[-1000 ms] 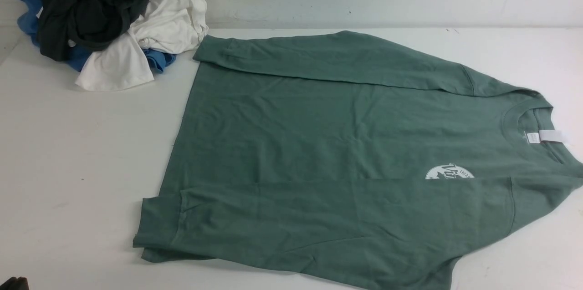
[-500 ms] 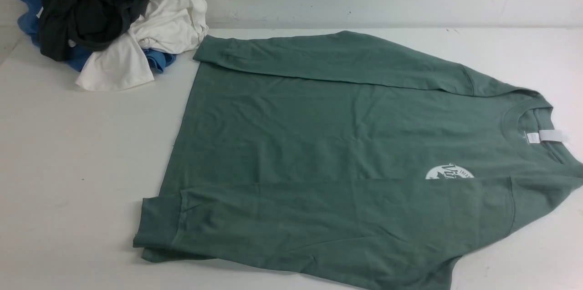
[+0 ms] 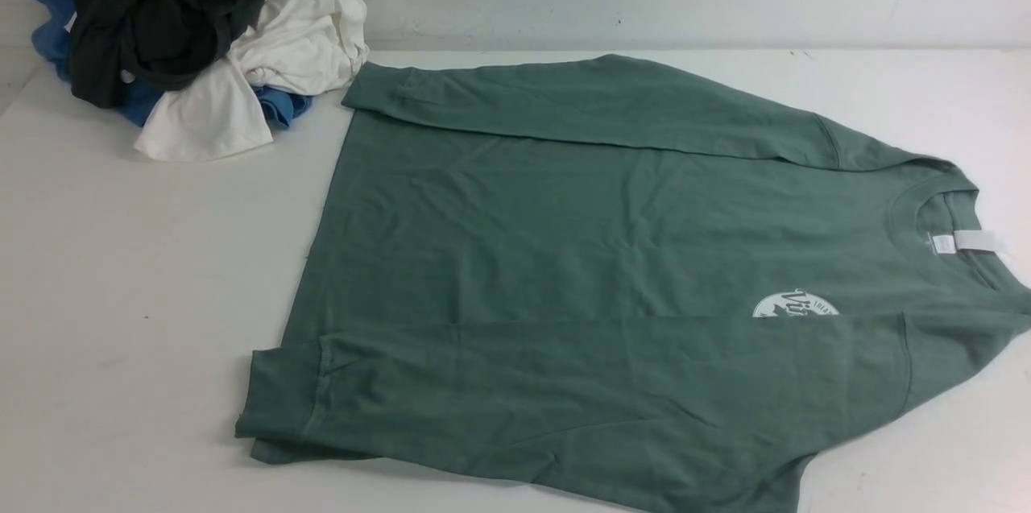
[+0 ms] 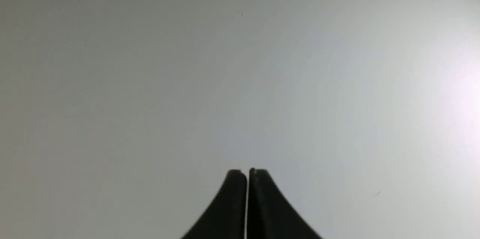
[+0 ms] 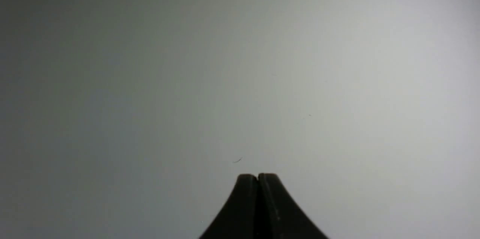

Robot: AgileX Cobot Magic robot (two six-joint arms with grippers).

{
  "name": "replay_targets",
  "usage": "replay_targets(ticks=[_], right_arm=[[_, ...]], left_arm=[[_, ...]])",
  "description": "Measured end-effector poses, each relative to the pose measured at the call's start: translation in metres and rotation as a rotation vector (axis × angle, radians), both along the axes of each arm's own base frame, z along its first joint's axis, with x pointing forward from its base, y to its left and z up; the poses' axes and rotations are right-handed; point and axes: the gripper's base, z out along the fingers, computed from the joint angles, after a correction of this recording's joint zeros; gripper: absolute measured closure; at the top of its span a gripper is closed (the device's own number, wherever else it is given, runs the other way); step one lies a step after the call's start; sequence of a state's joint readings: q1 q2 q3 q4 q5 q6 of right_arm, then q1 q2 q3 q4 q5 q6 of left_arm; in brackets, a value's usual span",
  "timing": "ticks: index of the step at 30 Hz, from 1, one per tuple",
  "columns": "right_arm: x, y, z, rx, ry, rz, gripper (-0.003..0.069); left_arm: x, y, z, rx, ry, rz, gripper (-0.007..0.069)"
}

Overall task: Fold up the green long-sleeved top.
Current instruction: Use the left arm to clamp the cuff closest to it

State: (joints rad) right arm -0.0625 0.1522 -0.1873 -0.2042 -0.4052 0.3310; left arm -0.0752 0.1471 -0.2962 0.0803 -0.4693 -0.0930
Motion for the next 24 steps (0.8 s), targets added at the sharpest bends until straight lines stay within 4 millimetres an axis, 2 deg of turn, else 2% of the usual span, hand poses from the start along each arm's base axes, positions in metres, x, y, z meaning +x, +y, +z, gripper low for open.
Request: replay_targets(ticks=[2,4,7,10,12,14,15,18,20,21,24], right_arm=[[0.011,0.000,0.019,-0.065,0.079,-0.032,0.0669],[0.035,-0.003,0.037,-0.127,0.237,-0.085,0.0669],[0.066,-0.010,0.035,-0.140,0.462,-0.138,0.0669],[0.099,-0.015,0.015,-0.069,0.820,-0.154,0.0669],[0.108,-0.012,0.006,-0.035,0.959,-0.140,0.0669],[0.121,0.000,-0.013,-0.043,1.243,-0.074,0.0669],[0.126,0.008,-0.022,-0.092,1.345,-0.033,0.0669],[0.137,0.031,-0.048,-0.258,1.582,0.119,0.0669],[0.147,0.044,-0.064,-0.332,1.682,0.228,0.0669],[0.150,0.046,-0.066,-0.339,1.695,0.246,0.0669],[0.176,0.061,-0.081,-0.363,1.763,0.356,0.0669]], left_arm=[[0.015,0.000,0.016,0.010,0.112,0.012,0.0631],[0.046,-0.002,0.027,0.022,0.284,0.021,0.0631],[0.084,-0.004,0.023,0.017,0.520,0.022,0.0631],[0.127,-0.005,0.001,-0.038,0.901,0.021,0.0631],[0.140,-0.007,-0.010,-0.046,1.051,0.025,0.0631],[0.159,-0.014,-0.033,-0.022,1.353,0.013,0.0631],[0.165,-0.018,-0.041,0.014,1.446,-0.003,0.0631],[0.181,-0.038,-0.057,0.169,1.629,-0.099,0.0631],[0.193,-0.057,-0.068,0.294,1.703,-0.193,0.0631],[0.193,-0.059,-0.070,0.294,1.714,-0.201,0.0631],[0.214,-0.101,-0.089,0.463,1.787,-0.380,0.0631]])
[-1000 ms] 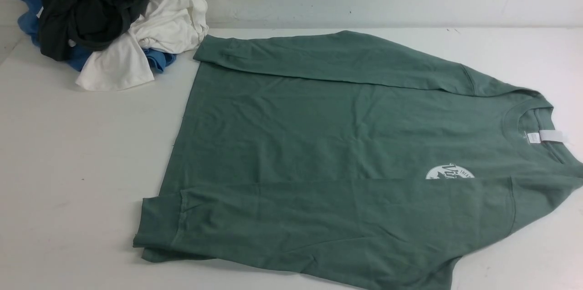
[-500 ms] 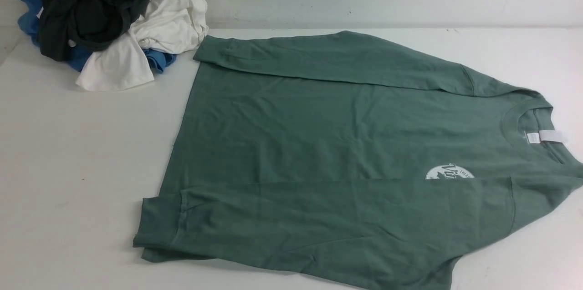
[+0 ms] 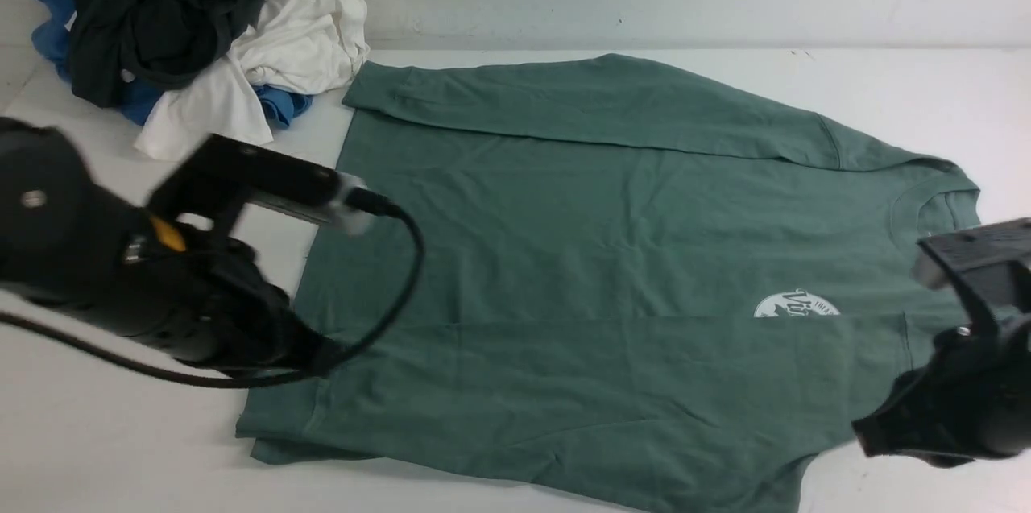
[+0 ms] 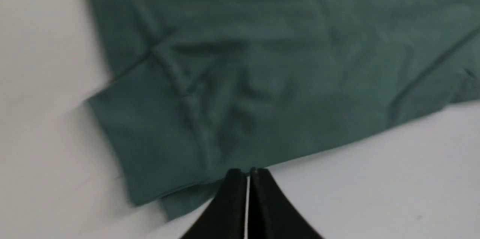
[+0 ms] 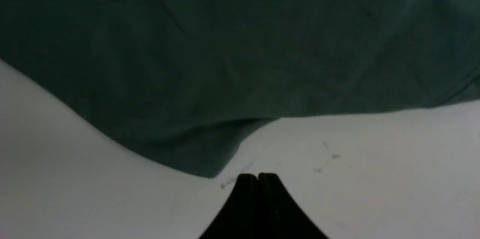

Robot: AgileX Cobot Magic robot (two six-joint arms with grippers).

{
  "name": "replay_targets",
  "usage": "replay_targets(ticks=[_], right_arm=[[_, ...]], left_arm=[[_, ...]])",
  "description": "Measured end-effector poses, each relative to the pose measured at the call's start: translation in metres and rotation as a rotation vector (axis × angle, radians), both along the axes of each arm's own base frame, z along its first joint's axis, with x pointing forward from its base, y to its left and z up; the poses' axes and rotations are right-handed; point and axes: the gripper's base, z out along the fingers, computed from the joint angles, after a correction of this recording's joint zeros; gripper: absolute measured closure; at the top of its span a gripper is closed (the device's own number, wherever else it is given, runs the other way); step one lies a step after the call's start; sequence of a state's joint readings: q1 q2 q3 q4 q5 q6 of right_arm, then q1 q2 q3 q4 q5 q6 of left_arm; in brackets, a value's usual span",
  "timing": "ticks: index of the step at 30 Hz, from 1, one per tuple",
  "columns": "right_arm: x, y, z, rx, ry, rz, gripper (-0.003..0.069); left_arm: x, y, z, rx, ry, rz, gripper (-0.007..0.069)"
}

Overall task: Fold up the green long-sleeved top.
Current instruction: Use the left arm to clamp the cuff closest to it

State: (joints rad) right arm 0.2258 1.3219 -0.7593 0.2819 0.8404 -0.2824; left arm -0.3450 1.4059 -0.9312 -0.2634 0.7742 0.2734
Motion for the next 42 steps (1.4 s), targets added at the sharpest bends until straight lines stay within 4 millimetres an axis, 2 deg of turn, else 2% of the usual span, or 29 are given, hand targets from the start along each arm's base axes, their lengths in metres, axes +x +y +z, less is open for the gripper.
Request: replay_targets(ticks=[4,6,7,10,11,15,23,25,27,28,29,30,31,33,35,36,39,42], right_arm=[[0.034,0.010,-0.014,0.001,0.045,0.031,0.0669],[0.044,0.013,-0.020,-0.006,0.053,0.041,0.0669],[0.055,0.017,-0.030,-0.016,0.065,0.052,0.0669],[0.063,0.026,-0.046,-0.032,0.085,0.074,0.0669],[0.064,0.027,-0.048,-0.034,0.087,0.077,0.0669],[0.065,0.039,-0.065,-0.120,0.088,0.181,0.0669],[0.060,0.040,-0.065,-0.175,0.111,0.204,0.0669],[0.055,0.039,-0.053,-0.169,0.111,0.204,0.0669],[0.054,0.039,-0.047,-0.164,0.094,0.203,0.0669],[0.051,0.039,-0.036,-0.152,0.058,0.198,0.0669],[0.050,0.038,-0.028,-0.139,0.025,0.192,0.0669],[0.050,0.038,-0.028,-0.139,0.023,0.192,0.0669],[0.049,0.039,-0.016,-0.109,-0.033,0.173,0.0669],[0.049,0.040,-0.012,-0.091,-0.058,0.163,0.0669],[0.051,0.042,-0.005,-0.048,-0.098,0.134,0.0669],[0.051,0.042,-0.005,-0.046,-0.098,0.133,0.0669],[0.050,0.044,-0.005,-0.017,-0.090,0.114,0.0669],[0.050,0.044,-0.005,-0.006,-0.083,0.107,0.0669]], left_arm=[[0.021,-0.036,-0.023,0.032,0.063,-0.135,0.0631],[0.028,-0.042,-0.032,0.048,0.085,-0.147,0.0631],[0.038,-0.047,-0.044,0.072,0.105,-0.157,0.0631],[0.049,-0.050,-0.069,0.117,0.139,-0.167,0.0631],[0.049,-0.049,-0.069,0.119,0.138,-0.169,0.0631],[0.054,-0.050,-0.095,0.163,0.189,-0.178,0.0631],[0.051,-0.048,-0.089,0.141,0.238,-0.083,0.0631],[0.049,-0.036,-0.067,0.121,0.220,-0.015,0.0631],[0.050,-0.029,-0.059,0.117,0.200,0.012,0.0631],[0.053,-0.015,-0.047,0.113,0.166,0.062,0.0629],[0.056,-0.004,-0.043,0.113,0.152,0.098,0.0623],[0.056,-0.003,-0.042,0.112,0.150,0.098,0.0623],[0.061,0.015,-0.040,0.115,0.147,0.153,0.0591],[0.064,0.023,-0.043,0.123,0.157,0.175,0.0558],[0.070,0.037,-0.054,0.137,0.195,0.215,0.0452],[0.070,0.038,-0.055,0.138,0.197,0.217,0.0442],[0.075,0.046,-0.068,0.150,0.233,0.252,0.0275],[0.078,0.047,-0.075,0.155,0.234,0.256,0.0221]])
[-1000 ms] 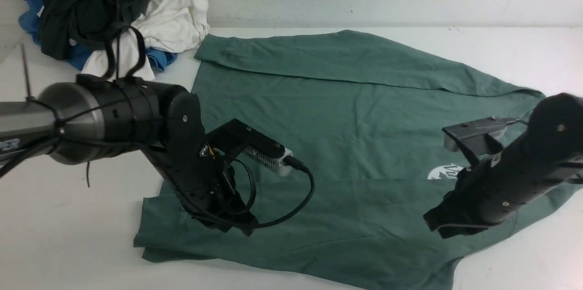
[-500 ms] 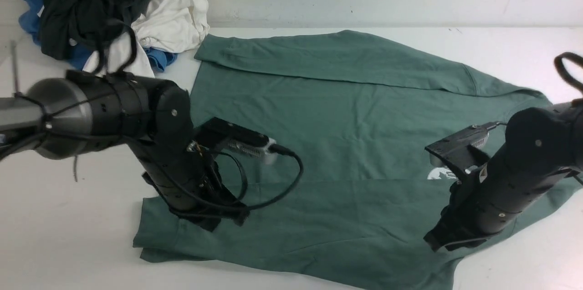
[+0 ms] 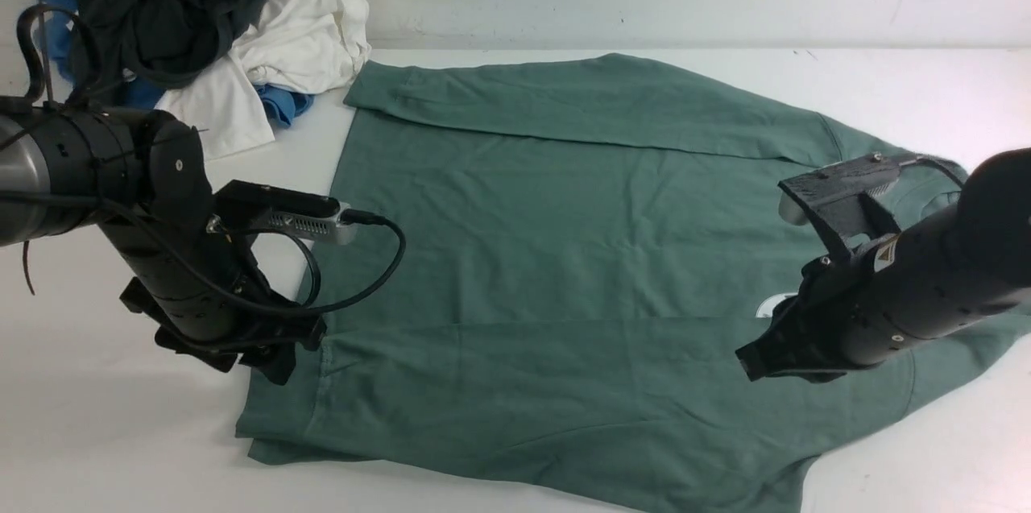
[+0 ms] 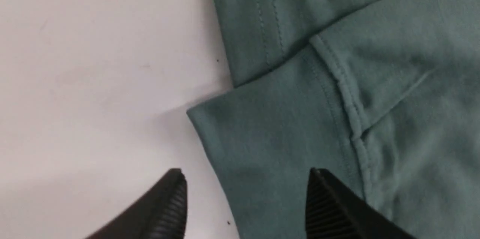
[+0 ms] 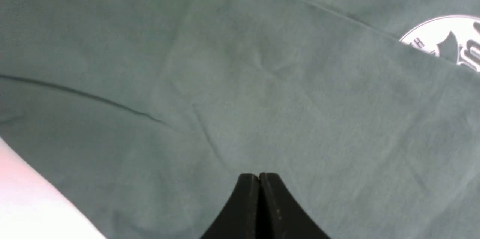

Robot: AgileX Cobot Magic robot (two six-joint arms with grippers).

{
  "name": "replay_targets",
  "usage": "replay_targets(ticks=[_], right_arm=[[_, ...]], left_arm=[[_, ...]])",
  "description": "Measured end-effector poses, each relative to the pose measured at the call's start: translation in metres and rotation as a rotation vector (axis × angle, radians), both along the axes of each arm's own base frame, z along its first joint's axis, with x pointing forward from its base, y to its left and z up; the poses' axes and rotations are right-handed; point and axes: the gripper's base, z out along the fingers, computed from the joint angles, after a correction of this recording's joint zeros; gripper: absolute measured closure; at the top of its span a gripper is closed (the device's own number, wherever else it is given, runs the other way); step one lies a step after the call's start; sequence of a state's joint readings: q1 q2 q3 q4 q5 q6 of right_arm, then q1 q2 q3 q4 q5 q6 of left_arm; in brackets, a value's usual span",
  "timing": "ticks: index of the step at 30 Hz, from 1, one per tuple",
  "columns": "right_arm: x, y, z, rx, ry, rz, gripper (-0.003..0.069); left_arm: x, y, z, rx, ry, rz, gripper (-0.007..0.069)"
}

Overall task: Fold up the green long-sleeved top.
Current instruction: Use the left arm to clamp the cuff closest to it, then use the left arm to drag and place the cuff at the centered position on the left edge of the fabric

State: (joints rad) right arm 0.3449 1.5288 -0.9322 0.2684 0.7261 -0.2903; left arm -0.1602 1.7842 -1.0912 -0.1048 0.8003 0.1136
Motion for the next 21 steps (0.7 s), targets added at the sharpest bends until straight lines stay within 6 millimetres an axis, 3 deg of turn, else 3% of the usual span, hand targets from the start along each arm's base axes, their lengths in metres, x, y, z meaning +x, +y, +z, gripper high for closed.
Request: replay_targets(ticks=[2,5,9,13,18,21], right_arm=[[0.000,0.000,0.000,0.005,0.002,-0.003,0.0669],[0.000,0.001,0.000,0.008,0.006,-0.005,0.0669],[-0.002,0.000,-0.001,0.006,0.027,-0.002,0.0669],[-0.003,0.000,-0.001,0.005,0.033,0.000,0.0669],[-0.003,0.000,-0.001,0.002,0.033,0.007,0.0669],[-0.003,0.000,-0.001,-0.002,0.031,0.014,0.0669]], left_arm=[[0.003,0.000,-0.008,0.002,0.006,0.002,0.0227],[0.005,-0.001,-0.020,0.004,0.041,0.004,0.0338],[0.007,-0.001,-0.017,0.007,0.040,-0.001,0.0551],[0.009,-0.003,-0.003,0.002,0.041,-0.007,0.0601],[0.009,-0.015,0.049,-0.021,-0.055,-0.048,0.0601],[0.010,-0.034,0.087,-0.029,-0.154,-0.120,0.0601]])
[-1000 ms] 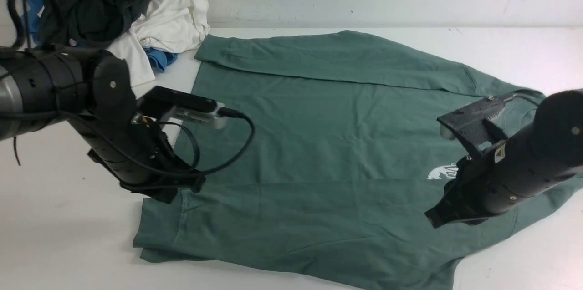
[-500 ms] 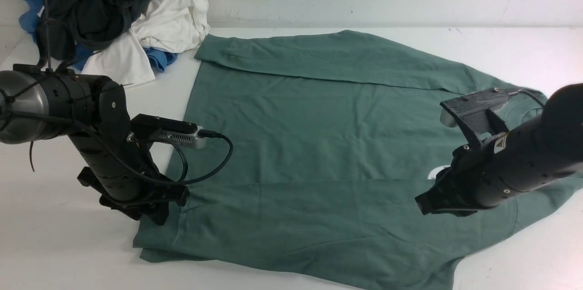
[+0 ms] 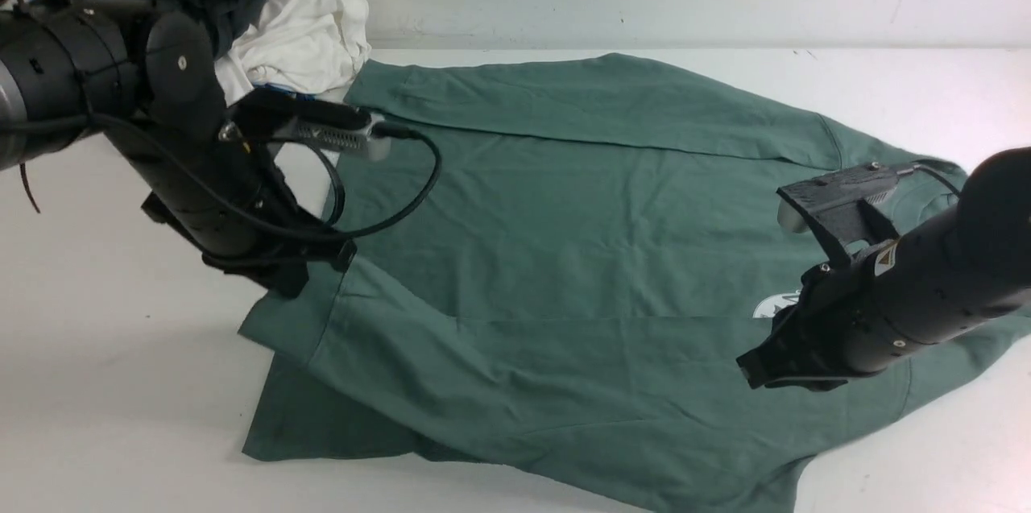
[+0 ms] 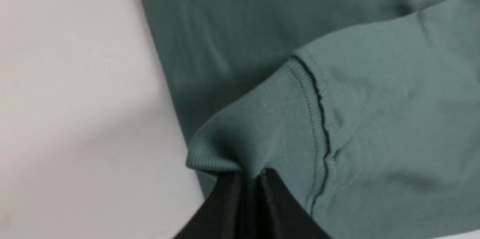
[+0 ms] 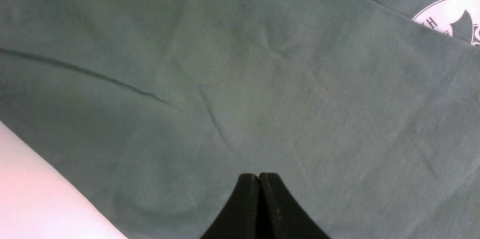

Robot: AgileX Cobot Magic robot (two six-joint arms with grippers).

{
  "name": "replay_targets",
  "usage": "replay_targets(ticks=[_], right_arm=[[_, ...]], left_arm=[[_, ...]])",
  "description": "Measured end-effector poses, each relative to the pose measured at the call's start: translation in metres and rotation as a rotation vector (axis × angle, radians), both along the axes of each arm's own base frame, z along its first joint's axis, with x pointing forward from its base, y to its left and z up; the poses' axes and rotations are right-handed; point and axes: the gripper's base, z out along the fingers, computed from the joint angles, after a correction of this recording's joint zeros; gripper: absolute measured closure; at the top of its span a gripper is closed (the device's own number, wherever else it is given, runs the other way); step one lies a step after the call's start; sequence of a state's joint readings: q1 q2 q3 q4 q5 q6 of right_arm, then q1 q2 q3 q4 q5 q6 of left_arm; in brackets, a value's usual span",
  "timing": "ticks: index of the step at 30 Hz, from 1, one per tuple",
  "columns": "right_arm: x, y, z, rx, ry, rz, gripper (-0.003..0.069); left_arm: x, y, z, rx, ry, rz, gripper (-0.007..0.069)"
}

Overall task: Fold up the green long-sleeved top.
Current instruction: Use the left arm to drag and place the cuff at the centered position on the left edge of the fabric, then use the left arm to clamp the cuff farthest from it

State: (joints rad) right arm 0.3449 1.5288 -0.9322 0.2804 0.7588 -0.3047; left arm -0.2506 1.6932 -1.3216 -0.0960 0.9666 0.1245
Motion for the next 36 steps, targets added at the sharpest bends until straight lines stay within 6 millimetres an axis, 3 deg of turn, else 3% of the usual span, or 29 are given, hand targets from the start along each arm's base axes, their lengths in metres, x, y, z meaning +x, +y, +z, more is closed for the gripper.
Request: replay_targets(ticks=[2,3,7,11,13,14,15,16,18,21,24,26,29,30,32,36], right_arm=[[0.000,0.000,0.000,-0.004,-0.002,0.009,0.0669],[0.000,0.000,0.000,-0.004,-0.002,0.009,0.0669],[0.000,-0.001,0.000,-0.015,-0.007,0.018,0.0669],[0.000,-0.002,0.000,-0.032,-0.013,0.028,0.0669],[0.001,-0.002,0.000,-0.034,-0.024,0.029,0.0669],[0.001,-0.002,0.000,-0.035,-0.026,0.029,0.0669],[0.002,-0.002,0.000,-0.032,-0.036,0.027,0.0669],[0.002,-0.002,0.000,-0.032,-0.037,0.026,0.0669],[0.003,-0.002,0.001,-0.029,-0.050,0.023,0.0669],[0.004,-0.002,0.001,-0.027,-0.061,0.021,0.0669],[0.006,-0.001,0.002,-0.021,-0.083,0.015,0.0669],[0.007,-0.001,0.002,-0.015,-0.088,0.011,0.0669],[0.008,0.001,0.004,0.007,-0.109,0.005,0.0667],[0.008,0.002,0.004,0.006,-0.109,0.008,0.0667],[0.009,0.007,0.006,0.012,-0.154,0.036,0.0664],[0.012,0.020,0.006,0.027,-0.227,0.079,0.0661]], left_arm=[[0.005,-0.009,0.019,0.017,-0.075,-0.039,0.0601],[0.005,-0.010,0.019,0.017,-0.075,-0.041,0.0601],[0.035,-0.010,0.055,0.078,-0.302,-0.044,0.0601],[0.067,-0.011,0.063,0.113,-0.410,-0.012,0.0601],[0.090,-0.017,0.046,0.111,-0.394,0.000,0.0601],[0.093,-0.018,0.046,0.108,-0.397,0.002,0.0601],[0.106,-0.022,0.031,0.112,-0.374,0.002,0.0601],[0.108,-0.022,0.028,0.114,-0.370,0.002,0.0601],[0.128,-0.026,-0.003,0.128,-0.315,0.004,0.0597],[0.148,-0.022,-0.037,0.147,-0.253,0.022,0.0577],[0.162,-0.016,-0.054,0.150,-0.232,0.054,0.0538],[0.166,-0.014,-0.057,0.148,-0.232,0.064,0.0517],[0.173,-0.014,-0.058,0.147,-0.250,0.075,0.0389],[0.173,-0.014,-0.057,0.148,-0.253,0.074,0.0389],[0.177,-0.013,-0.047,0.163,-0.292,0.072,0.0284],[0.178,-0.012,-0.029,0.172,-0.314,0.081,0.0221]])
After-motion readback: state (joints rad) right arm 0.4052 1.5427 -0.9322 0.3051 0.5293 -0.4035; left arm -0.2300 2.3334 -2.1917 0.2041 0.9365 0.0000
